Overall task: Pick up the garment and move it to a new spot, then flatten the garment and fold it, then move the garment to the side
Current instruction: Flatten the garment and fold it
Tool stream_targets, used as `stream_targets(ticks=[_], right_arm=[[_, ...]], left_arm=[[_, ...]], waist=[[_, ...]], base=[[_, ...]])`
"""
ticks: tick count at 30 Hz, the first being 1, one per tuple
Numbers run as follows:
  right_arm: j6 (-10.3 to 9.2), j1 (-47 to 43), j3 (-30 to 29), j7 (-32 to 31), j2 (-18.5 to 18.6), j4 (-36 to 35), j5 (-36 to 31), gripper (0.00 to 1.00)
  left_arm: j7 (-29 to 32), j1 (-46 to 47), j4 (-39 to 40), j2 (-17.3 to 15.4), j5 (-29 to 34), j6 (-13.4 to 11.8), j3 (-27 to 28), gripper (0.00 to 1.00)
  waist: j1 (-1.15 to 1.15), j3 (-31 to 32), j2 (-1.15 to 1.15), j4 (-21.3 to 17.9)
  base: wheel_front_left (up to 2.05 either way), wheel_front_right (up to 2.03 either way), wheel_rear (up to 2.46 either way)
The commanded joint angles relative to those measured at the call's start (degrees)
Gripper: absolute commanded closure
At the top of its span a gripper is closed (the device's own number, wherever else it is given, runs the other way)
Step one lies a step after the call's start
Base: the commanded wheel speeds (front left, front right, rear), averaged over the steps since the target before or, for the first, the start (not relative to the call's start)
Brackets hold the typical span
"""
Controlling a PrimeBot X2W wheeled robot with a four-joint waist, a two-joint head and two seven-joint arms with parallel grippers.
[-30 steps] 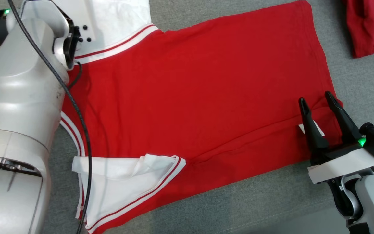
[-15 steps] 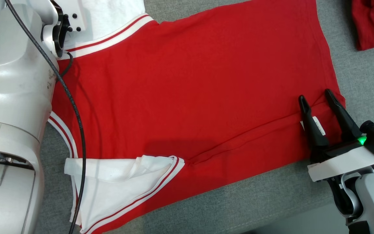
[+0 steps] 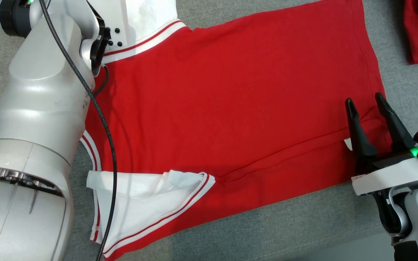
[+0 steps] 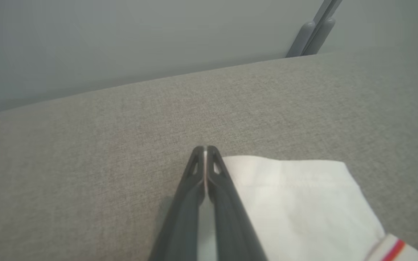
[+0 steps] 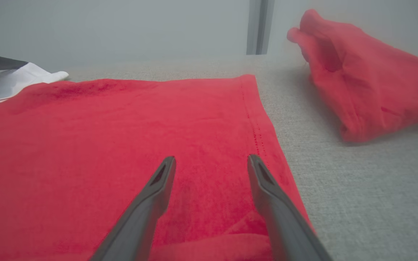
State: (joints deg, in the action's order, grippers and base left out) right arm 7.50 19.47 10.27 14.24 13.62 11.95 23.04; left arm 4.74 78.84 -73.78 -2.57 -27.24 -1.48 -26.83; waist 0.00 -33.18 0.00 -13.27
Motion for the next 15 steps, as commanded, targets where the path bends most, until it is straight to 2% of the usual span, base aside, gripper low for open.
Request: stream_targets(ticks=[1, 4, 7, 10, 11, 15], right_arm=[[-0.01, -0.23, 0.5, 0.75, 0.44, -0.61, -0.05, 0.0], [-0.01, 1.32, 0.8, 0.75, 0.05, 1.65, 4.49, 0.0], [-0.01, 4.76, 1.56, -1.14, 1.64, 4.68, 11.59, 0.0], [-0.01, 9.24, 2.28, -6.73, 5.15, 6.9, 17.08, 0.0], [-0.01, 9.24, 2.28, -6.73, 5.15, 6.9, 17.08, 0.0], [-0.01, 16.04, 3.16, -14.52, 9.27, 10.95, 21.55, 0.0]], left_arm=[[-1.42, 0.48, 1.87, -1.3, 0.03, 0.38, 0.29, 1.0], [-3.94, 0.21, 2.49, -1.1, -0.95, 1.63, 0.77, 1.0], [-4.84, 0.12, 2.71, -0.98, -2.33, 3.29, 1.54, 1.0], [-4.22, 0.57, 2.75, -0.92, -3.63, 4.81, 2.18, 1.0], [-4.22, 0.57, 2.75, -0.92, -3.63, 4.81, 2.18, 1.0], [-3.11, 1.57, 3.06, -1.08, -4.67, 6.16, 2.48, 1.0]], waist=[[0.0, 0.44, 0.0, 0.39], [0.0, 1.14, 0.0, 0.84], [0.0, 1.75, 0.0, 1.53], [0.0, 2.0, 0.0, 2.32], [0.0, 2.0, 0.0, 2.32], [0.0, 1.96, 0.0, 3.32]], base=[[0.0, 0.0, 0.0], [0.0, 0.0, 0.0], [0.0, 0.0, 0.0], [0.0, 0.0, 0.0], [0.0, 0.0, 0.0], [0.0, 0.0, 0.0]])
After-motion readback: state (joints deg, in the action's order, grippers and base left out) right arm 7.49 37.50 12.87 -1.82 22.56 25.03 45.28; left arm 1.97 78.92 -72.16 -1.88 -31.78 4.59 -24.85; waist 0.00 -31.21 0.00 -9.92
